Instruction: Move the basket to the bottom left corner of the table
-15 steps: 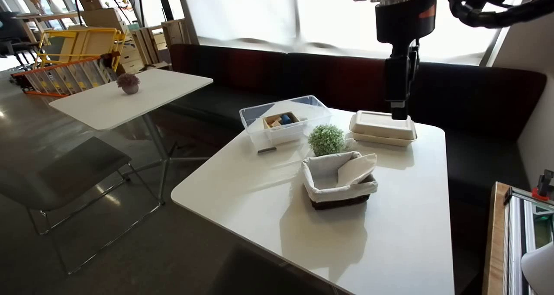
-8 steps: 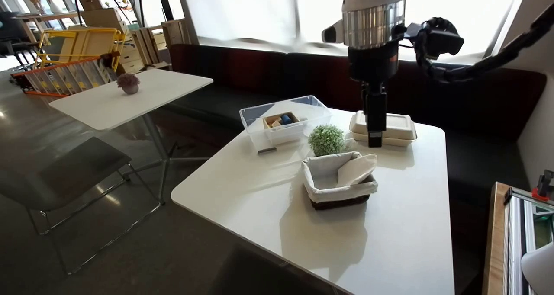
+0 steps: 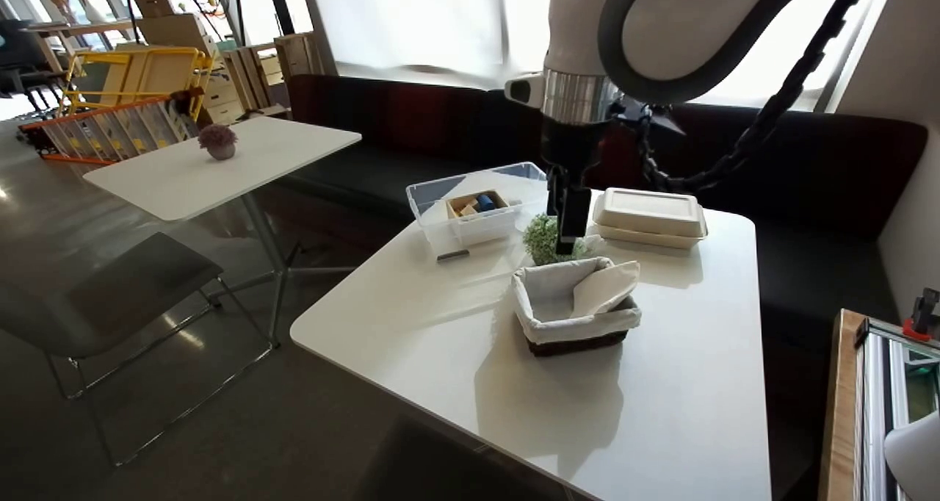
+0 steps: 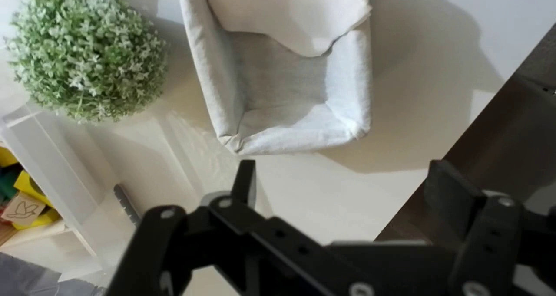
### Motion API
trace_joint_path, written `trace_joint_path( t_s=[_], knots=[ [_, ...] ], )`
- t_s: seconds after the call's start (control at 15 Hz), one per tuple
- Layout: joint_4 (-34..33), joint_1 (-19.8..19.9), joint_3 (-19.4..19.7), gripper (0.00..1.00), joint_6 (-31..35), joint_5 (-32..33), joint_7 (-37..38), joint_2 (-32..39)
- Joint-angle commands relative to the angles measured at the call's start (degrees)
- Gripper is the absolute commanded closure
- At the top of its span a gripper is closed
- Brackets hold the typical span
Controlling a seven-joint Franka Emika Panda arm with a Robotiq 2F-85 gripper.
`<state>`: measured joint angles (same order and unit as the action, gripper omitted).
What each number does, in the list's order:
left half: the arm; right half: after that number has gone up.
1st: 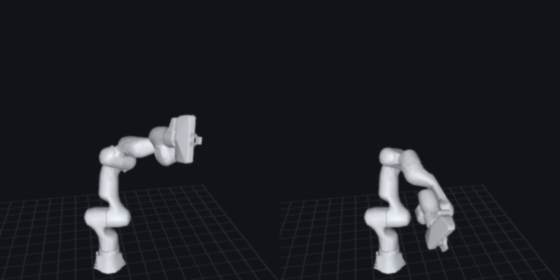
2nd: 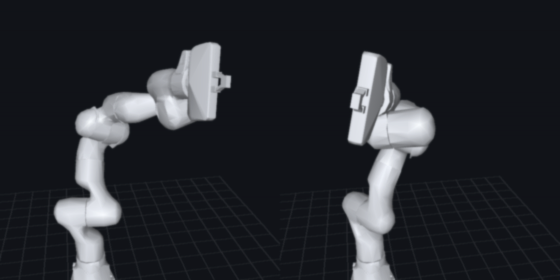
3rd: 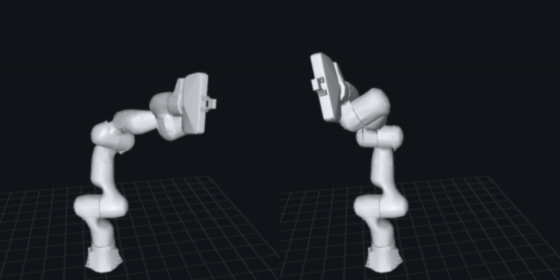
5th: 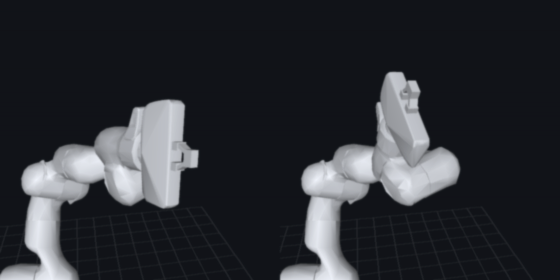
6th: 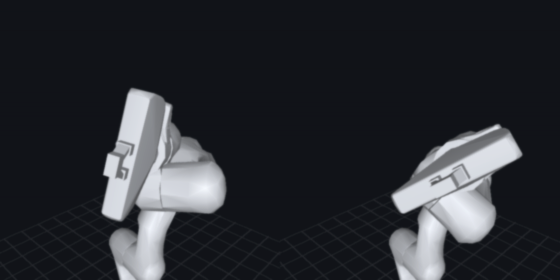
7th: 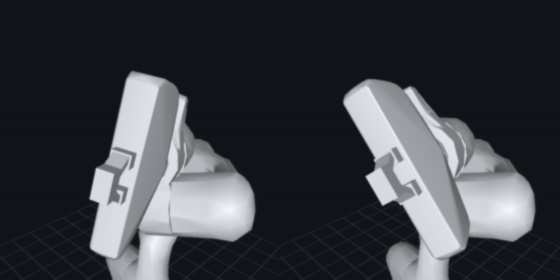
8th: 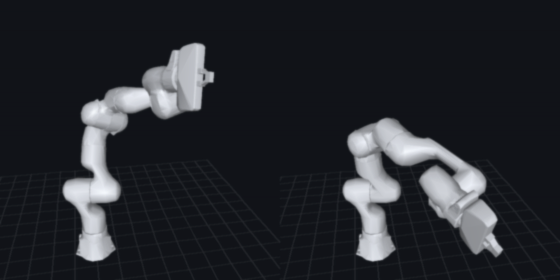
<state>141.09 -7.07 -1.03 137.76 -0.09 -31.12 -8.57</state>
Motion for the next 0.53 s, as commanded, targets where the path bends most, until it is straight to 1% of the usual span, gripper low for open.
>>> trace_joint_path(
  t_s=[0.0,0.07,0.27,0.47],
  knots=[
    [-3.4,1.5,0.4,0.00,6.1,3.2,-2.6,7.3],
    [-4.1,2.5,0.3,0.00,8.7,6.5,-1.0,8.8],
    [-6.8,4.6,1.0,0.00,12.4,10.6,-0.2,13.0],
    [-8.9,6.2,1.4,0.00,13.3,11.2,-0.7,16.7]
  ],
)
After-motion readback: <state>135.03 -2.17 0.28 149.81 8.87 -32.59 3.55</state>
